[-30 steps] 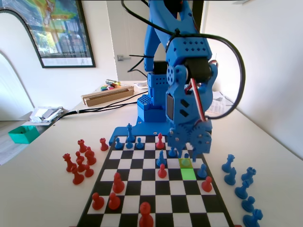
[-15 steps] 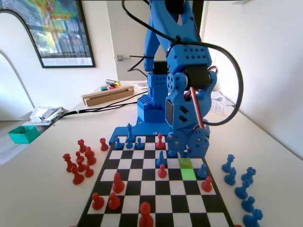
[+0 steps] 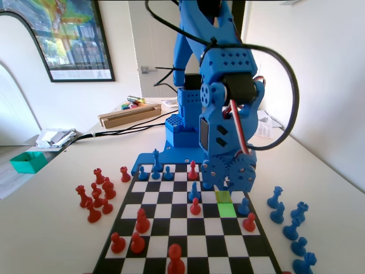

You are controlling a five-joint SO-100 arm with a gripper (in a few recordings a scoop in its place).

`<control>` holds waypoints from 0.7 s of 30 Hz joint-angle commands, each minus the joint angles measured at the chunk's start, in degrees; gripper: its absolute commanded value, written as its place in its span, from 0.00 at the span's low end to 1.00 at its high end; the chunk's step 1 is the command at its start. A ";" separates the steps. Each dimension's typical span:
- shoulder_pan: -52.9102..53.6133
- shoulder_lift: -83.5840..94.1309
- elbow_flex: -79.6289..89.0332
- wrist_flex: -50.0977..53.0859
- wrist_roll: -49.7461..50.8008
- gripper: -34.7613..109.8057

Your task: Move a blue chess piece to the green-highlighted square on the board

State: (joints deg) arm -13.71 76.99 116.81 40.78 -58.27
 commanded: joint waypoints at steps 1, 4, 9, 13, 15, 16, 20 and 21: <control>0.53 1.49 -7.21 3.25 0.00 0.25; 1.05 -0.70 -10.63 4.22 0.09 0.25; 1.05 -3.08 -11.78 4.22 -0.18 0.25; 0.79 -3.52 -9.32 2.20 -0.70 0.25; 0.53 -3.78 -7.91 1.05 -0.88 0.25; 0.35 -3.87 -7.21 0.62 -0.97 0.25; -0.26 -4.04 -5.62 -0.44 -1.05 0.25; -0.44 -4.13 -5.45 -0.44 -1.05 0.25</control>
State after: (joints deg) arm -12.57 70.75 110.74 40.52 -58.80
